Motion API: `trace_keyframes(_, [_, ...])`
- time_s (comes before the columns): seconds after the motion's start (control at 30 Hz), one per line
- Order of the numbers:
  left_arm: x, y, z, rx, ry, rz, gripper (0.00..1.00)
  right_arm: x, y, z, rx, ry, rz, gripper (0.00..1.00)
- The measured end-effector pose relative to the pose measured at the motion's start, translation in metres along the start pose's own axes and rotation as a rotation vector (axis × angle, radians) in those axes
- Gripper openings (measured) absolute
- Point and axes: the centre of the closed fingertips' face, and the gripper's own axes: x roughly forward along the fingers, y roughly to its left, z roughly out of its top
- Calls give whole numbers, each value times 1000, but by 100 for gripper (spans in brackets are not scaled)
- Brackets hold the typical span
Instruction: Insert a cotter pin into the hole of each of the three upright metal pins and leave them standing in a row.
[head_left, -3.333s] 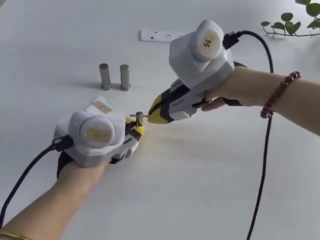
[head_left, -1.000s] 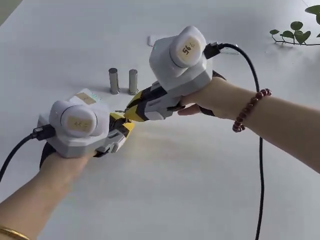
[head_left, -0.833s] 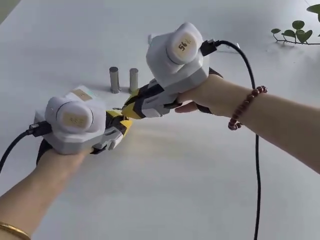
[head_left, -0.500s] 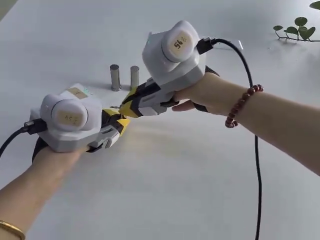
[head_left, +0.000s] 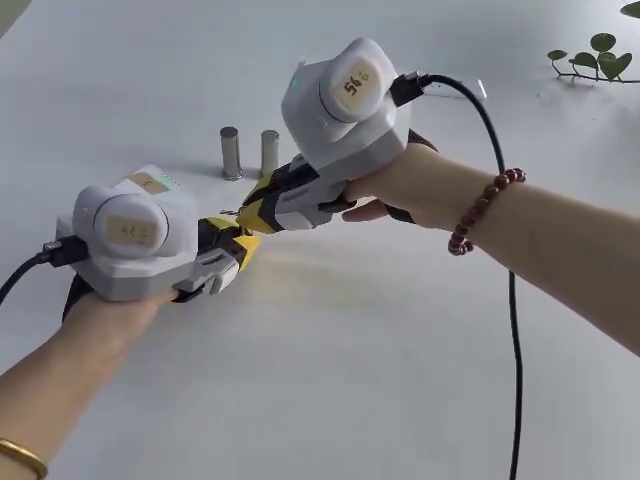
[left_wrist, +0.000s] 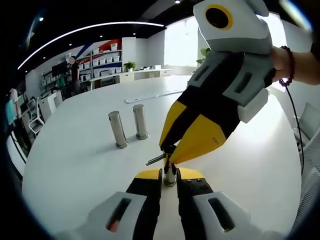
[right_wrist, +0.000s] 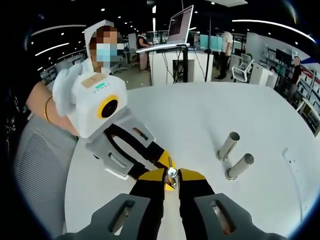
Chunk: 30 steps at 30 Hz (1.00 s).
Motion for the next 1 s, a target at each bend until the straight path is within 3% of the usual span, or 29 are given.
trace_keyframes(0.27, [-4, -1, -2, -28, 7, 9, 19, -1, -2, -1, -7, 0, -5, 8])
trace_keyframes(0.57, [-10, 2, -5, -36, 9, 34, 30, -10, -12, 2, 86, -55, -24, 19])
trace_keyframes(0.7, [-12, 3, -5, -33, 8, 30, 36, -16, -24, 3, 113, -77, -40, 21])
trace_keyframes(0.77, [-14, 3, -4, -30, 5, 29, 40, -21, -26, 5, 131, -95, -56, 22])
trace_keyframes(1.0, [-22, 3, 5, -47, -27, 16, 52, -32, -57, 13, 142, -165, -172, 22])
